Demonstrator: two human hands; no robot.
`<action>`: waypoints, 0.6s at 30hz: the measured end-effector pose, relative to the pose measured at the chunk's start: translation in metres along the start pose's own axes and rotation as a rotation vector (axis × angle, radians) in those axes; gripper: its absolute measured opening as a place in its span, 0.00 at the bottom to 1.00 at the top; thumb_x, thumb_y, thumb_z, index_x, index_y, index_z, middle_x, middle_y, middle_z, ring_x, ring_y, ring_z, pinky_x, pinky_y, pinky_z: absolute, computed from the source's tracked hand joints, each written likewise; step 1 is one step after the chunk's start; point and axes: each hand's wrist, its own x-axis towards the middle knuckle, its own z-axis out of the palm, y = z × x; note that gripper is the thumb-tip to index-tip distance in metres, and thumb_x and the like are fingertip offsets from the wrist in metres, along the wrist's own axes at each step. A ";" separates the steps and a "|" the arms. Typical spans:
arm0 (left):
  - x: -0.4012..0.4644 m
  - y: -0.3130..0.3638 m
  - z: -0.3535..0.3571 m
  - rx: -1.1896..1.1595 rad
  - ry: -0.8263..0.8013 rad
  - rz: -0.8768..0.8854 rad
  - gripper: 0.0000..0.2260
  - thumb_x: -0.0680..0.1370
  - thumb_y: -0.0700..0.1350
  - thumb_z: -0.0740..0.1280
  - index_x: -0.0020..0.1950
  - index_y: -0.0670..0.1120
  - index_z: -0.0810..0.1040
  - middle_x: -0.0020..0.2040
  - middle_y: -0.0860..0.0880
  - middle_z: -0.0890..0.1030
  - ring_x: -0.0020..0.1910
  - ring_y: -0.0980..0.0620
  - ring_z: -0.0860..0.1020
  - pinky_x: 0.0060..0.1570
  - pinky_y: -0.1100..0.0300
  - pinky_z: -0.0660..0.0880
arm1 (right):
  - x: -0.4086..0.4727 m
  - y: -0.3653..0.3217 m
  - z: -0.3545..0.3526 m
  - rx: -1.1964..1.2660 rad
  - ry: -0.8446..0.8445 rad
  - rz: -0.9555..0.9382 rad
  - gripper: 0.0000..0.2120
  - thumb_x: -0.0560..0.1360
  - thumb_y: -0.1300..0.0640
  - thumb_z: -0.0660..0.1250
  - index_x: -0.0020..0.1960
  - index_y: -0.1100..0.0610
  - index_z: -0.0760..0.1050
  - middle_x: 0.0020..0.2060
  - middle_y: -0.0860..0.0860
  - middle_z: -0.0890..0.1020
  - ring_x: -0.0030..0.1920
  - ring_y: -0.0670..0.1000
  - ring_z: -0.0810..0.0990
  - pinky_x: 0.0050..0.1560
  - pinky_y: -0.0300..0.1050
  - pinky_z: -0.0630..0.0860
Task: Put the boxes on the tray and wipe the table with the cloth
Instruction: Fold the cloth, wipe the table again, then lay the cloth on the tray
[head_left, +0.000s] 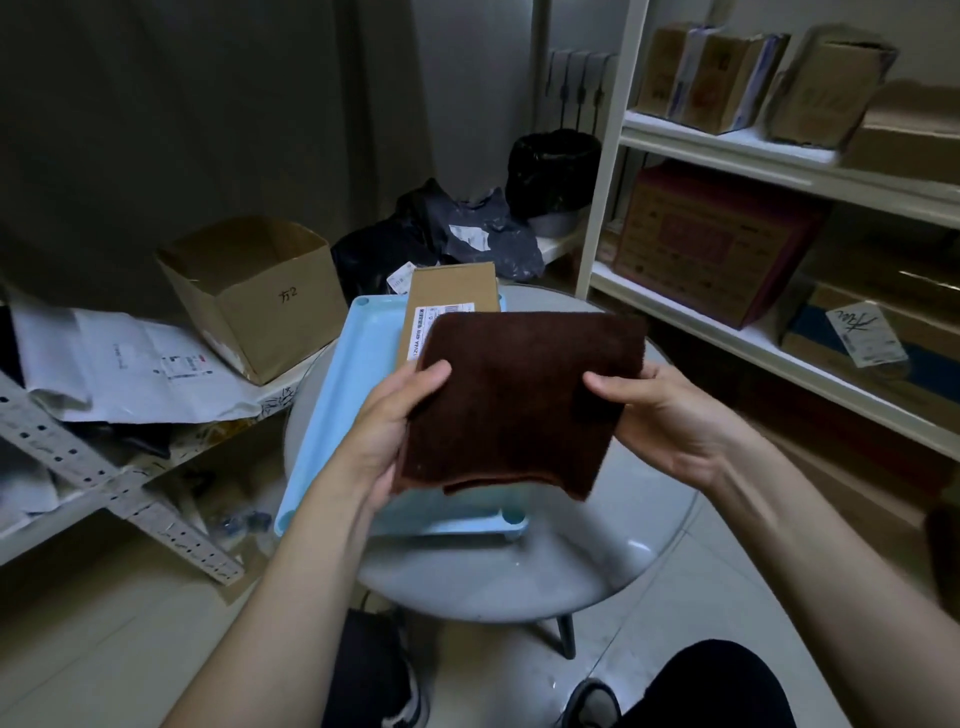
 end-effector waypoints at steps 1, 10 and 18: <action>-0.002 -0.002 0.001 0.044 0.004 -0.067 0.12 0.72 0.38 0.68 0.54 0.40 0.83 0.51 0.40 0.86 0.47 0.47 0.85 0.48 0.56 0.82 | 0.000 0.003 0.002 -0.007 -0.006 -0.017 0.18 0.75 0.69 0.64 0.65 0.66 0.75 0.60 0.62 0.81 0.62 0.59 0.80 0.60 0.51 0.78; -0.003 -0.007 -0.001 0.279 0.127 -0.105 0.13 0.78 0.39 0.68 0.63 0.44 0.79 0.59 0.42 0.84 0.54 0.47 0.83 0.57 0.52 0.79 | 0.000 0.014 0.003 -0.316 0.076 0.076 0.14 0.80 0.56 0.65 0.65 0.53 0.76 0.56 0.53 0.85 0.55 0.53 0.85 0.53 0.51 0.82; -0.008 0.023 -0.001 0.234 0.025 0.204 0.15 0.71 0.27 0.68 0.47 0.45 0.81 0.52 0.43 0.86 0.51 0.44 0.84 0.48 0.50 0.81 | -0.004 0.001 0.005 -0.243 0.021 -0.300 0.19 0.69 0.71 0.67 0.57 0.57 0.78 0.55 0.55 0.85 0.57 0.55 0.83 0.56 0.48 0.81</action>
